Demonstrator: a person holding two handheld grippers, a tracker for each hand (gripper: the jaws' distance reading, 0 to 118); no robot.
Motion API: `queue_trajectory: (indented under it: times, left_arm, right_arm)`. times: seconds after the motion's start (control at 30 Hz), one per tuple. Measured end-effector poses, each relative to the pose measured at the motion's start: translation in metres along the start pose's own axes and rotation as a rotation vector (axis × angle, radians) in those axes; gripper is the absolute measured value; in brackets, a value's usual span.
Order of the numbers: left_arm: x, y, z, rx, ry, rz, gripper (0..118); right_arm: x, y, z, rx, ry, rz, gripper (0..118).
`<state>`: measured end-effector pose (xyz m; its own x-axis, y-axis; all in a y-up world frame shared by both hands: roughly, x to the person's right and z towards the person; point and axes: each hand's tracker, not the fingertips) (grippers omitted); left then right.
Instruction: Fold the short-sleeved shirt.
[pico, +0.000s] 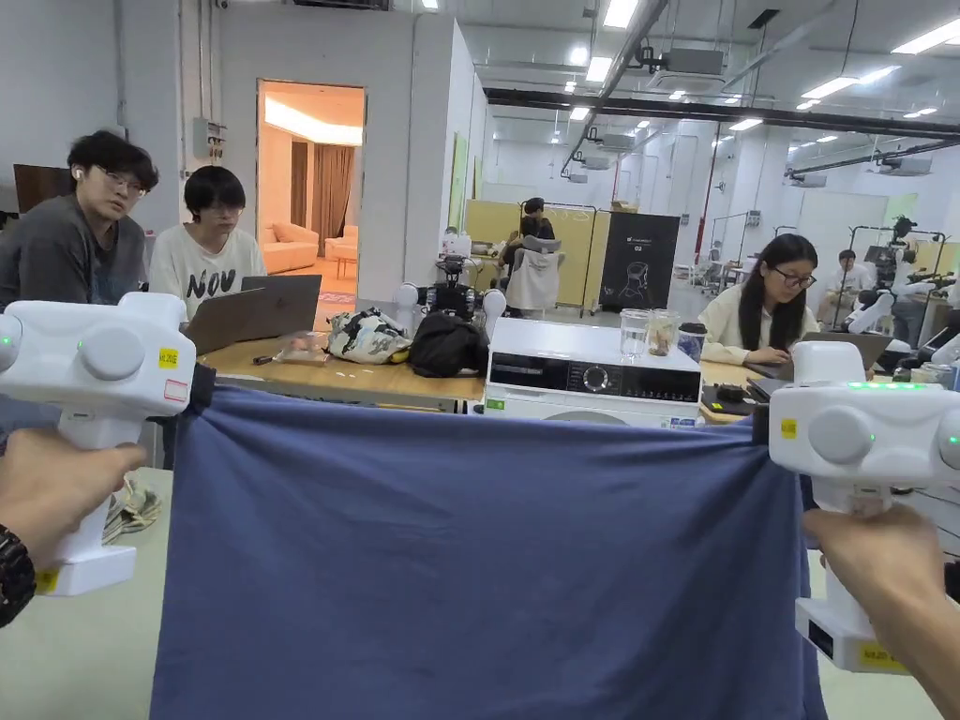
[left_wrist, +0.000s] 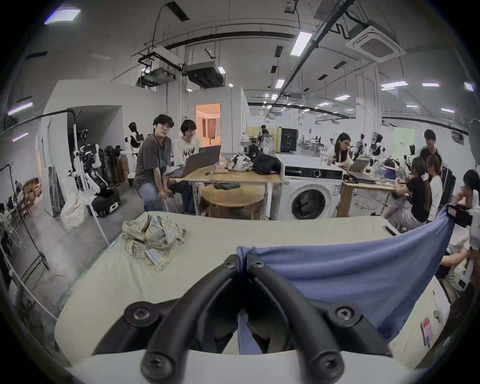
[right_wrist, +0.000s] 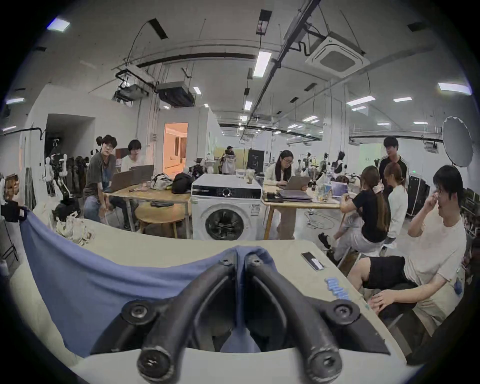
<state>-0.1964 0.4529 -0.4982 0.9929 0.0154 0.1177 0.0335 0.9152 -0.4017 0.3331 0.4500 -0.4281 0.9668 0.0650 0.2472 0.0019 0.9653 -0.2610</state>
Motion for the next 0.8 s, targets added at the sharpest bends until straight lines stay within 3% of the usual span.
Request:
queue_trajectory:
  times: [0.53, 0.8]
  left_arm:
    - [0.003, 0.126, 0.009, 0.173, 0.046, -0.010, 0]
    - [0.004, 0.107, 0.018, 0.175, 0.057, -0.029, 0]
  right_arm:
    - [-0.007, 0.128, -0.020, 0.169, -0.039, -0.001, 1]
    - [-0.007, 0.114, 0.000, 0.186, -0.044, 0.013, 1]
